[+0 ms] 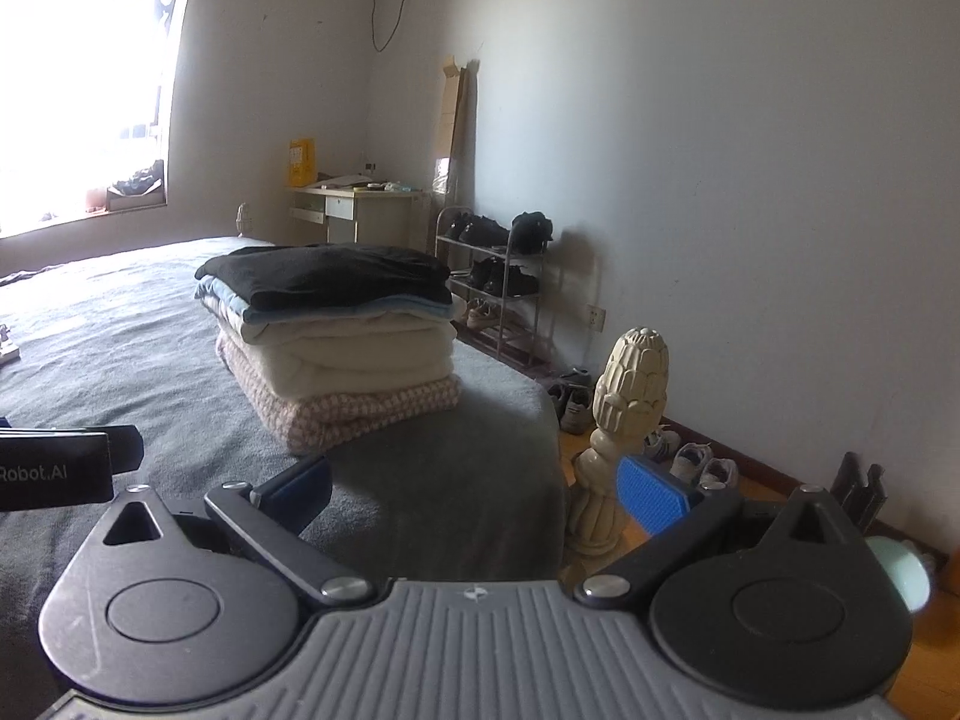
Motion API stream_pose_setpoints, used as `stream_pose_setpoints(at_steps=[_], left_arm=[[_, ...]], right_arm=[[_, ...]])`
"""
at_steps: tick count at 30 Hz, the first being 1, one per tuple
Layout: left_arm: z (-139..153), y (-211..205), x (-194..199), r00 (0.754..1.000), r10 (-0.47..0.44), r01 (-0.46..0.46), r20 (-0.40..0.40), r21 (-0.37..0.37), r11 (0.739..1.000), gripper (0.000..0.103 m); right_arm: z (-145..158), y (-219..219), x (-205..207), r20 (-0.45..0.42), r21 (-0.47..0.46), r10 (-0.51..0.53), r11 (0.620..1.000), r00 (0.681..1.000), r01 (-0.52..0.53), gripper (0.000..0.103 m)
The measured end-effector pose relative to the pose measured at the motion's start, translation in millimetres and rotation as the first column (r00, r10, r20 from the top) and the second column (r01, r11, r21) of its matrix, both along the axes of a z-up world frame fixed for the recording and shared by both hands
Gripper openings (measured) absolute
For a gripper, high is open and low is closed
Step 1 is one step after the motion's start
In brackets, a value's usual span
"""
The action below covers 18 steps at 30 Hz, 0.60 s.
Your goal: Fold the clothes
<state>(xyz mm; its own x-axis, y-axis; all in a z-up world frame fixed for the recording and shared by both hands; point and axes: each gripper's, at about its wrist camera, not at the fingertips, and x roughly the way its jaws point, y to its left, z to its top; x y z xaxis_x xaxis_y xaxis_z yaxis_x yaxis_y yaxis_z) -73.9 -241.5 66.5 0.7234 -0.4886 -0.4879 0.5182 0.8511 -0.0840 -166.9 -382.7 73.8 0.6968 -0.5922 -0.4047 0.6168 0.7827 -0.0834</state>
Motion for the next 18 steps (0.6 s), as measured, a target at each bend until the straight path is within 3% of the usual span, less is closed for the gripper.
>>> stream_pose_setpoints(at_steps=[18], left_arm=[[-4.9, 10.0, 8.1, 0.999, 0.051, -0.051, -0.011, 0.008, 0.999, 0.103]], right_arm=[[-10.9, 10.5, 13.3, -0.036, 0.009, 0.048, 0.999, 0.998, -0.047, 0.103]])
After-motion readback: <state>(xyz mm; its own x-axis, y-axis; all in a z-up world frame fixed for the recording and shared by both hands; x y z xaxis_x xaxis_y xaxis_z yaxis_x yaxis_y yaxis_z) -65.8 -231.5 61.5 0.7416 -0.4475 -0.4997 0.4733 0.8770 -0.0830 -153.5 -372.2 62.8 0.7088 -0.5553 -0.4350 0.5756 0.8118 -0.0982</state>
